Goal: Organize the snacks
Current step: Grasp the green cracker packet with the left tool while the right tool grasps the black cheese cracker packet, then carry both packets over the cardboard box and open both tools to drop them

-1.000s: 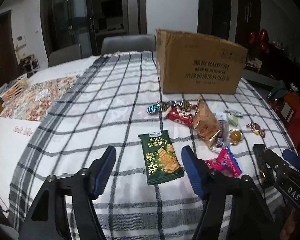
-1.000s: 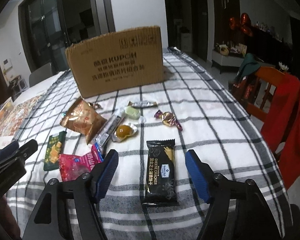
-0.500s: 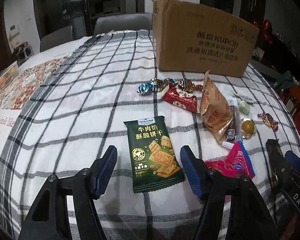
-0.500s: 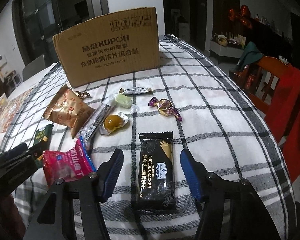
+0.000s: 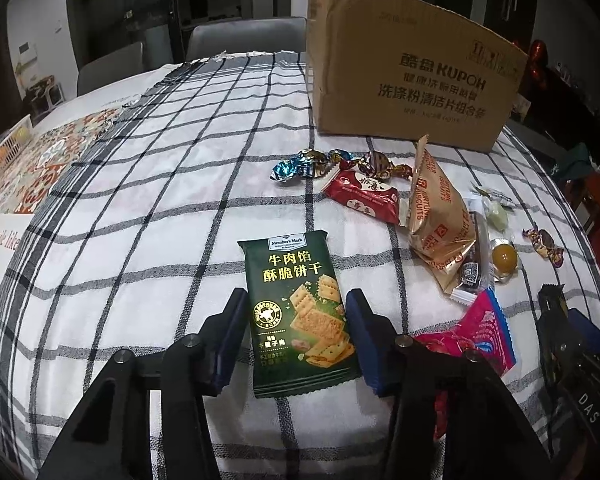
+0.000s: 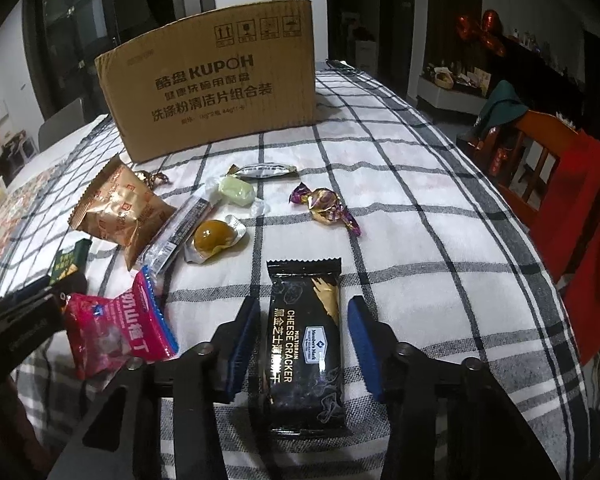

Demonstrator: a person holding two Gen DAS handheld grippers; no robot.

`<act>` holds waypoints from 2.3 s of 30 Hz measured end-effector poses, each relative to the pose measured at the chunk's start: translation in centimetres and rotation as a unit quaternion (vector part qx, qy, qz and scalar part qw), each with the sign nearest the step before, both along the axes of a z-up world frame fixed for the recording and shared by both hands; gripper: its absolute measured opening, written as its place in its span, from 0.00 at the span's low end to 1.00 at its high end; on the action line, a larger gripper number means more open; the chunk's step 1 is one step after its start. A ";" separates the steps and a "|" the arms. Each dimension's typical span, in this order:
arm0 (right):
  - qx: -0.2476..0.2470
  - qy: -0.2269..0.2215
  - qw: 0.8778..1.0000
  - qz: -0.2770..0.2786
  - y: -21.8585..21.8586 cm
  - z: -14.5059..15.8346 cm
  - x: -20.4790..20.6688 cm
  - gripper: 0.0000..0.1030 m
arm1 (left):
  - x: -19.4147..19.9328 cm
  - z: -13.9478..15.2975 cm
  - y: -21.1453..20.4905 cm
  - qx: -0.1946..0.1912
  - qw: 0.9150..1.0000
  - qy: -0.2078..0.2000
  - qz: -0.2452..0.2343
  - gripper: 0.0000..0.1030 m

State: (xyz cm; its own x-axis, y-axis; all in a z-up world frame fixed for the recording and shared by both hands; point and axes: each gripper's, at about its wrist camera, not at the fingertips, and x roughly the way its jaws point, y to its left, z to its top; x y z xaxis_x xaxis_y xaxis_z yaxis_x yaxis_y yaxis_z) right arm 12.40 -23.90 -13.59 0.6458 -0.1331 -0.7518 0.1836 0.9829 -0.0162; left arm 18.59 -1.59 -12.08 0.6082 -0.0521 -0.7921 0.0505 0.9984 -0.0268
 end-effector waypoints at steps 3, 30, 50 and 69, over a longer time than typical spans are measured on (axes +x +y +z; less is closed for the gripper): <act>-0.005 0.000 1.000 0.001 0.2 0.0 0.0 0.35 | -0.1 0.0 0.2 -0.002 1.000 -0.001 0.004 0.45; -0.002 -0.085 0.995 0.060 1.6 7.0 -3.2 0.32 | -5.3 6.7 0.2 -0.026 0.996 -0.062 -0.055 0.44; 0.034 -0.148 0.982 0.109 -0.3 14.6 5.6 0.32 | 2.6 16.3 -3.3 -0.005 0.978 -0.147 -0.149 0.44; 0.021 -0.134 0.978 0.161 -1.4 19.3 18.8 0.32 | 15.1 20.5 -6.8 -0.014 0.974 -0.122 -0.192 0.44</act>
State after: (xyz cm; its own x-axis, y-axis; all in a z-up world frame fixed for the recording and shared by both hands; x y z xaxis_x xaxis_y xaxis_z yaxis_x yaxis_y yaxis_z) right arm 31.16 -25.29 5.66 0.8234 0.1378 -0.5504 -0.1438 0.9891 0.0325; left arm 33.73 -8.42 8.43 0.7100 -0.3319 -0.6211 0.4274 0.9040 0.0055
